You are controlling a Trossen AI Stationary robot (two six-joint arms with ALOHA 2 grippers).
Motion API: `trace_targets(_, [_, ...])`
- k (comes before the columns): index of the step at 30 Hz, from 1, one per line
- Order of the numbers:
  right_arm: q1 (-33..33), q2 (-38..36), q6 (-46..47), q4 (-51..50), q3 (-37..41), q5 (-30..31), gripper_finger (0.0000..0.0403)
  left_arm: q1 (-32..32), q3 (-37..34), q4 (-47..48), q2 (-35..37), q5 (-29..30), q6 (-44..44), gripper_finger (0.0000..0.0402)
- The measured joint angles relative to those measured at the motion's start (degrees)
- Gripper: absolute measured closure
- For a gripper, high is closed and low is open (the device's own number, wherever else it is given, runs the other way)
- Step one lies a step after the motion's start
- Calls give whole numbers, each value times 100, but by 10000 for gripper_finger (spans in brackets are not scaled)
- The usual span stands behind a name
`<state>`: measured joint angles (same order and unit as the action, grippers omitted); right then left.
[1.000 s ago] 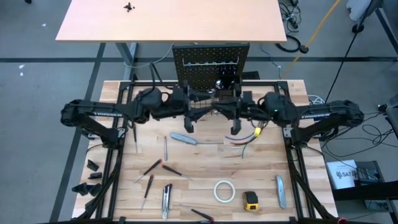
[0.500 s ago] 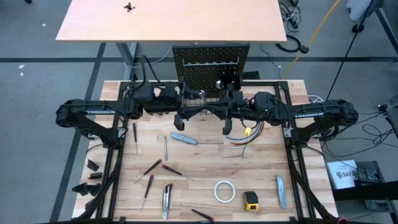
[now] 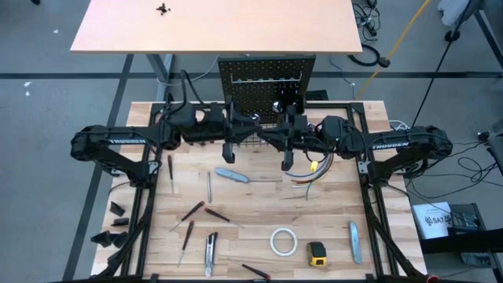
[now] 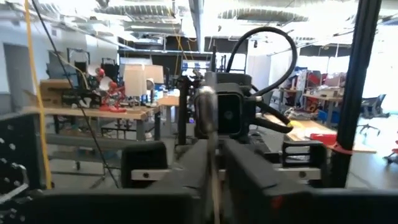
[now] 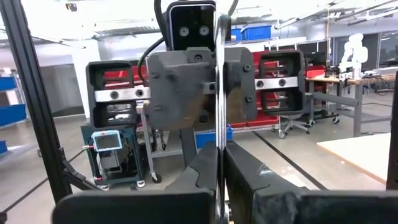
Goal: Hang tools onto peg board
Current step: Put the wrench into the black bin on the pegboard
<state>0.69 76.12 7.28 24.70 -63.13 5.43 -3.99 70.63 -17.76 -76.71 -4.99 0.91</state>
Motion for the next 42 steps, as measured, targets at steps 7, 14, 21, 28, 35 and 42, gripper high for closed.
trace_targets(7, [6,4,-199,-13,9,35,373,4,9,136,4,-14,-137,394])
trace_targets(14, [112,-69,-46,-277,-7,49,284,-2,7,568,17,80,-132,394])
trace_targets(21, [247,-31,242,-1076,-212,-216,244,-2,2,799,-84,205,12,395])
trace_targets(28, [243,-28,51,-1294,-225,-235,277,-28,2,813,-90,216,13,396])
trace_targets(35, [238,-28,-215,-1270,-225,-283,387,-50,2,854,-109,269,34,396])
trace_targets(42, [243,-97,-219,-1370,-215,-112,396,-39,3,1170,-95,725,24,335])
